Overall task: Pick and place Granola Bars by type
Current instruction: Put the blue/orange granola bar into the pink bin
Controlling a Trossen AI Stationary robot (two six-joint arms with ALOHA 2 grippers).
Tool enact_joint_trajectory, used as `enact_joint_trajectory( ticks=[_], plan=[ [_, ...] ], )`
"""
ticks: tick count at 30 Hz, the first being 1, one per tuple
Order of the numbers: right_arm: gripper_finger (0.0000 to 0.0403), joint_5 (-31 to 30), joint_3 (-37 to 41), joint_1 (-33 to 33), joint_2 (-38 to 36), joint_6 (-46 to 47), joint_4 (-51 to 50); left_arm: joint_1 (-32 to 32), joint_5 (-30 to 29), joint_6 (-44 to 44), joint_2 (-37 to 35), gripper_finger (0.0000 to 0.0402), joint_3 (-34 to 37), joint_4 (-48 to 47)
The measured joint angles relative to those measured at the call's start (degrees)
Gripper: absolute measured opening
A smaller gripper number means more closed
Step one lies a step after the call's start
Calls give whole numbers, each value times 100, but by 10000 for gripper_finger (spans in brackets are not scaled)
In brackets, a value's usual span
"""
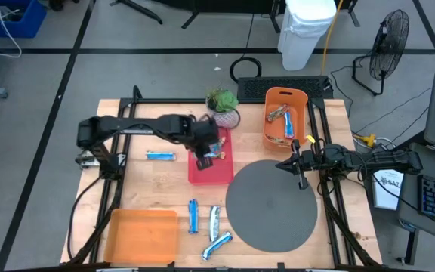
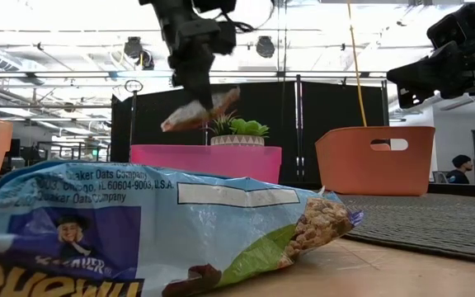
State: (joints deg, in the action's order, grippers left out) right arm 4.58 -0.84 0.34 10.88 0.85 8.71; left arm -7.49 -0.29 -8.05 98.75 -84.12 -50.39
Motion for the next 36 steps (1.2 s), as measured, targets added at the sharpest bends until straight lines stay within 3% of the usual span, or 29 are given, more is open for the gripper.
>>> enact_joint_trajectory(
  ticks=[13, 24, 36],
  plan=[
    [0, 0, 0, 1, 1, -1, 0, 375, 513, 651, 1034, 1, 0, 61],
    [0, 0, 0, 0, 1, 0, 0, 379, 493, 629, 1112, 4, 0, 255],
    [0, 0, 0, 1, 1, 1, 0, 379, 476, 636, 1112, 64, 0, 437]
  ],
)
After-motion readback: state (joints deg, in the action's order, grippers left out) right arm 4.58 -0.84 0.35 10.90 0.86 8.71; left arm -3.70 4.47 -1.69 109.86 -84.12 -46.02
